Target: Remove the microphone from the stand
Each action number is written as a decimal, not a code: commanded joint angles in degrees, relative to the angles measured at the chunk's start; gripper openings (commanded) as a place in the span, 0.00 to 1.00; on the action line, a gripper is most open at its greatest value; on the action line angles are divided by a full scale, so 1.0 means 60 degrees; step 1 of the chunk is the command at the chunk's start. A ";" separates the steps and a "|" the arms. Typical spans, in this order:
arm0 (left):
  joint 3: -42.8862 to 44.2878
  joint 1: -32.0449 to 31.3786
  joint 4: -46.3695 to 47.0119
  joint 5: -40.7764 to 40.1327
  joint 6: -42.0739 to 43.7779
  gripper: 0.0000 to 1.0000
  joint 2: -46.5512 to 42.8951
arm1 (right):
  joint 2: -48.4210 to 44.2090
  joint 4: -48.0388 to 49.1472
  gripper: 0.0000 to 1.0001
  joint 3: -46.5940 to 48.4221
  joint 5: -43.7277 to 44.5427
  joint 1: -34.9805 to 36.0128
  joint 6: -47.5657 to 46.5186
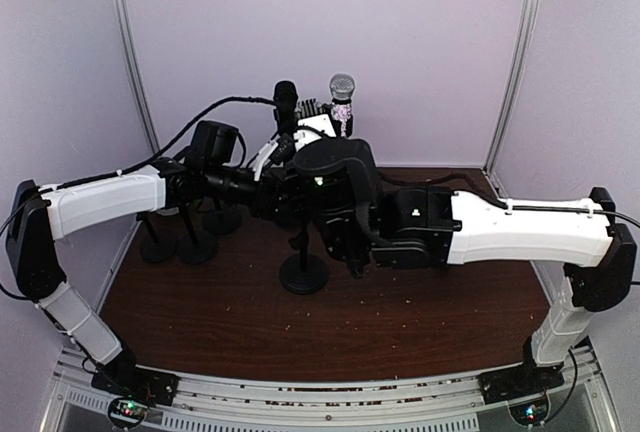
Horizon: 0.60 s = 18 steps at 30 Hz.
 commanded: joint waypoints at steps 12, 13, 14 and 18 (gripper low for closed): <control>0.0214 -0.0059 0.1219 0.0369 -0.0293 0.43 0.0423 | -0.0756 0.0398 0.00 -0.0802 -0.1000 0.0168 0.0416; 0.0207 -0.0066 0.1222 0.0325 -0.0299 0.38 0.0443 | -0.0749 0.0339 0.00 -0.0773 -0.1010 0.0168 0.0437; 0.0210 -0.0067 0.1210 0.0276 -0.0293 0.31 0.0467 | -0.0730 0.0304 0.00 -0.0755 -0.1028 0.0169 0.0454; 0.0193 -0.0056 0.1065 -0.0104 -0.0133 0.10 0.0463 | -0.0696 0.0176 0.00 -0.0672 -0.1068 0.0195 0.0470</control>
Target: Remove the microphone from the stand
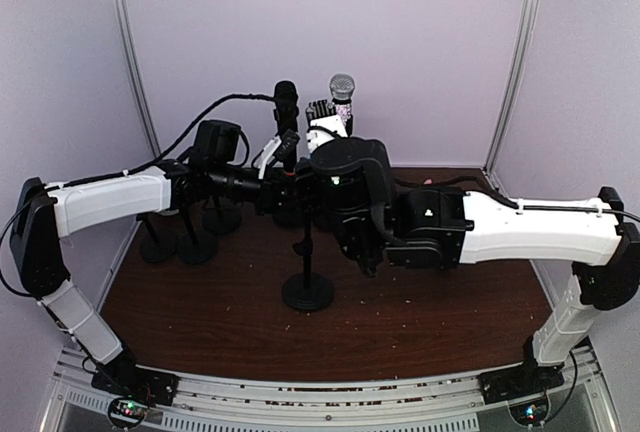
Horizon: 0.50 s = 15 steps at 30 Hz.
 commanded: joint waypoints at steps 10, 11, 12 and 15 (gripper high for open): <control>0.0207 0.0157 -0.0244 -0.1472 -0.0112 0.00 0.0248 | -0.0767 0.0258 0.00 -0.0295 -0.0252 0.0621 -0.0066; 0.0202 0.0183 -0.0237 -0.1542 -0.0111 0.00 0.0242 | -0.0803 0.0261 0.00 -0.0311 -0.0237 0.0653 -0.0108; 0.0187 0.0225 -0.0230 -0.1575 -0.0087 0.00 0.0241 | -0.0837 0.0278 0.00 -0.0335 -0.0195 0.0707 -0.0163; 0.0157 0.0324 -0.0261 -0.1649 -0.0038 0.00 0.0241 | -0.0899 0.0290 0.00 -0.0342 0.0017 0.0882 -0.0360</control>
